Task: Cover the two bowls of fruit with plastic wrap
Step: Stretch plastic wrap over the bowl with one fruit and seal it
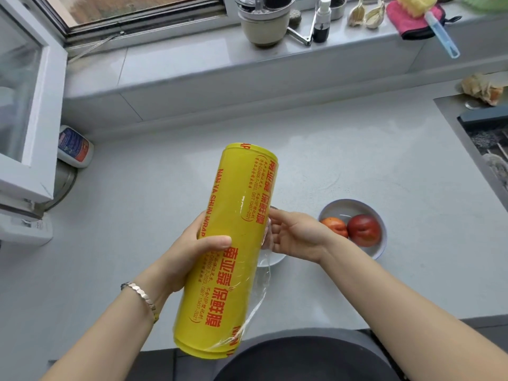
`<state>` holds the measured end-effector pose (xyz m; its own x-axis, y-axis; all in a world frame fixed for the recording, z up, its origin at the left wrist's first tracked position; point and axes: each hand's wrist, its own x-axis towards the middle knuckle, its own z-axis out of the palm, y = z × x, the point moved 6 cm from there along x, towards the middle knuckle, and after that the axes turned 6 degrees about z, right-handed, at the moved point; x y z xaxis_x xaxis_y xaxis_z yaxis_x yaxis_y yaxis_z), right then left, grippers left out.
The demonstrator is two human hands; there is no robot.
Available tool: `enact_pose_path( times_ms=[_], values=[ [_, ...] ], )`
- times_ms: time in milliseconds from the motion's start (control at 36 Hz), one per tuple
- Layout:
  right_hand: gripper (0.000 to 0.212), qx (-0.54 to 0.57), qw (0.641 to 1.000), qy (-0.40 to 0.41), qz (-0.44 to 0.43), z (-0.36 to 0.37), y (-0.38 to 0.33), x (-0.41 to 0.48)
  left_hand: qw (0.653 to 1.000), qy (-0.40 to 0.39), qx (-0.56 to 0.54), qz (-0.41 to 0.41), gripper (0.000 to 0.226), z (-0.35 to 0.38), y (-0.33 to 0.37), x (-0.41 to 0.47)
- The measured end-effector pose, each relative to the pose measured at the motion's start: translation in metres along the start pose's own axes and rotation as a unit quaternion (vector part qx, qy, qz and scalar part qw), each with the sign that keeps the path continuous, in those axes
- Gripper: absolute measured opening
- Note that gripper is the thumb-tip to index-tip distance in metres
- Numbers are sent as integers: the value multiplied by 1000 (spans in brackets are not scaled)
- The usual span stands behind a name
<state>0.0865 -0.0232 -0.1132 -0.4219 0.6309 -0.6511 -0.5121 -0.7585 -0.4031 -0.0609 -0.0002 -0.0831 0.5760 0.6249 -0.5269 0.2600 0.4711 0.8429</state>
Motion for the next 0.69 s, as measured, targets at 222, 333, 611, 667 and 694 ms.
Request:
enact_pose_path(
  times_ms=[222,333,611,667,694],
  values=[
    [29,32,983,140,-111,-16,-5,1,1000,21,22,3,115,-1,-7,-2],
    [32,96,985,97,-103,-7,-1,-3,1000,1,3,-5,114,0,-11,-4],
    [17,140,988,66,23,-11,6,-11,1000,-21,-14,-15,112,-3,-16,-8],
    [11,142,986,78,38,-14,9,-14,1000,-20,-10,-18,113,-2,-18,-9],
    [10,145,985,83,40,-15,10,-15,1000,-18,-7,-20,114,-2,-20,-9]
  ],
)
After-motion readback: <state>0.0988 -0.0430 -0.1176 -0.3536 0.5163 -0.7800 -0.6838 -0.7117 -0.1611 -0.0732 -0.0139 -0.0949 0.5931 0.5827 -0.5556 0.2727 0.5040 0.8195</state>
